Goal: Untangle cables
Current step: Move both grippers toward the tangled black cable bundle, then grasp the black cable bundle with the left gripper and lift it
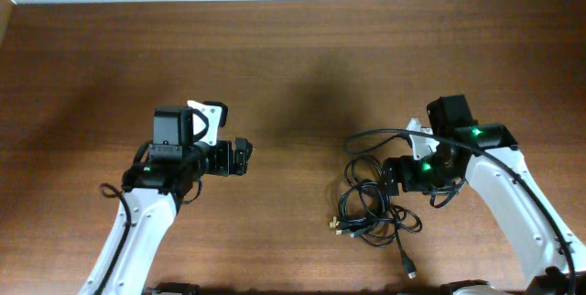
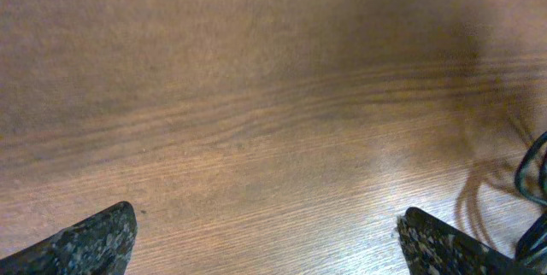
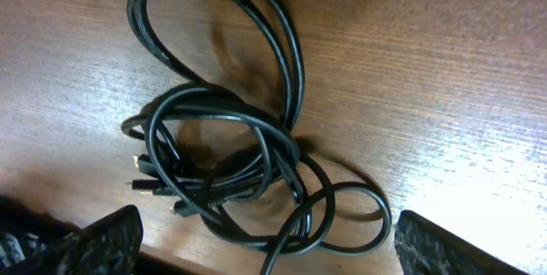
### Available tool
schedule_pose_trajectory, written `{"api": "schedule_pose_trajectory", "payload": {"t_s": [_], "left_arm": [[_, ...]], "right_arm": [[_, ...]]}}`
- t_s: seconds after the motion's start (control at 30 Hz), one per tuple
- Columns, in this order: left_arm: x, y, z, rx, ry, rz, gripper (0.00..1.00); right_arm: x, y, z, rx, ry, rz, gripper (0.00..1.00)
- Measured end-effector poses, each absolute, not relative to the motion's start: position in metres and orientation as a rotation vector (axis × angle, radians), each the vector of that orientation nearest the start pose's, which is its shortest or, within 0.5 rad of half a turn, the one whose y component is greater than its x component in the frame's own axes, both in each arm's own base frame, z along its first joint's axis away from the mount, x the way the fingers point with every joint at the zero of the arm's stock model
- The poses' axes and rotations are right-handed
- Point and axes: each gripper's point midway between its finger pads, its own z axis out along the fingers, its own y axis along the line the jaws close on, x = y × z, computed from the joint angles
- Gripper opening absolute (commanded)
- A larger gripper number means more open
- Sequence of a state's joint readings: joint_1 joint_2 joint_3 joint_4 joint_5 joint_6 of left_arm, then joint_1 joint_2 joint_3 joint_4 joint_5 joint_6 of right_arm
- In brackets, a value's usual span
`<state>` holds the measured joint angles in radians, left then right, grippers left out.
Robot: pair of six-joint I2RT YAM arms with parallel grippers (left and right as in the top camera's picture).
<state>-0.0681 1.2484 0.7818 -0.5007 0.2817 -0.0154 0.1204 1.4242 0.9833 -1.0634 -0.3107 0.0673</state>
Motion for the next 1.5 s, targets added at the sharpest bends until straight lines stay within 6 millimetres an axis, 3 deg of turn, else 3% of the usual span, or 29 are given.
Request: {"api": "schedule_pose_trajectory", "payload": {"t_s": [0.1,0.17,0.3,0.37,0.47,0.57,0.73,0.8,0.9,1.0,1.17,1.2,1.23,1.27,1.3,1.37,1.43,1.47,1.5], "left_arm": [[0.312,-0.075,0.090,0.183,2.589,-0.428,0.99],[0.307,-0.082,0.078,0.207,2.635,-0.445,0.99],[0.296,-0.108,0.080,0.324,2.631,-0.551,0.99],[0.279,-0.147,0.083,0.558,2.590,-0.642,0.99],[0.250,-0.211,0.091,0.886,2.468,-0.728,0.99],[0.231,-0.243,0.095,1.045,2.380,-0.751,0.99],[0.226,-0.257,0.094,1.102,2.342,-0.758,0.99],[0.233,-0.258,0.095,1.090,2.322,-0.730,0.99],[0.228,-0.269,0.072,1.145,2.357,-0.723,0.99],[0.223,-0.309,0.067,1.222,2.244,-0.766,0.99],[0.229,-0.311,0.028,1.139,2.371,-0.712,0.99],[0.231,-0.310,0.026,1.130,2.380,-0.693,0.93],[0.235,-0.308,0.025,1.116,2.380,-0.663,0.80],[0.239,-0.305,0.024,1.098,2.385,-0.625,0.80],[0.243,-0.301,0.023,1.083,2.387,-0.584,0.88],[0.253,-0.298,0.015,1.056,2.387,-0.514,0.88],[0.250,-0.306,0.008,1.075,2.373,-0.510,0.84],[0.248,-0.311,0.009,1.087,2.360,-0.514,0.53],[0.245,-0.315,0.010,1.101,2.347,-0.522,0.28]], "right_arm": [[0.256,0.084,0.088,-0.117,2.979,0.485,0.94],[0.259,0.084,0.089,-0.161,2.960,0.482,0.94],[0.268,0.082,0.080,-0.218,2.916,0.446,0.94],[0.269,0.072,0.075,-0.173,2.942,0.363,0.94],[0.272,0.051,0.069,0.028,2.967,0.190,0.93],[0.275,0.047,0.069,0.098,2.959,0.163,0.93],[0.285,0.048,0.071,0.220,2.915,0.186,0.93],[0.287,0.030,0.071,0.350,2.900,0.191,0.94],[0.289,0.003,0.072,0.505,2.872,0.244,0.94],[0.290,-0.002,0.073,0.511,2.863,0.286,0.94],[0.291,-0.002,0.073,0.495,2.860,0.294,0.94],[0.291,-0.002,0.073,0.494,2.860,0.294,0.93],[0.291,-0.002,0.073,0.495,2.860,0.294,0.93],[0.291,-0.002,0.073,0.494,2.860,0.293,0.93],[0.291,-0.002,0.073,0.495,2.861,0.294,0.93],[0.289,0.000,0.073,0.496,2.867,0.304,0.93],[0.289,0.006,0.074,0.490,2.869,0.355,0.85],[0.288,0.007,0.074,0.491,2.871,0.367,0.78],[0.288,0.008,0.074,0.486,2.872,0.371,0.77]]}}
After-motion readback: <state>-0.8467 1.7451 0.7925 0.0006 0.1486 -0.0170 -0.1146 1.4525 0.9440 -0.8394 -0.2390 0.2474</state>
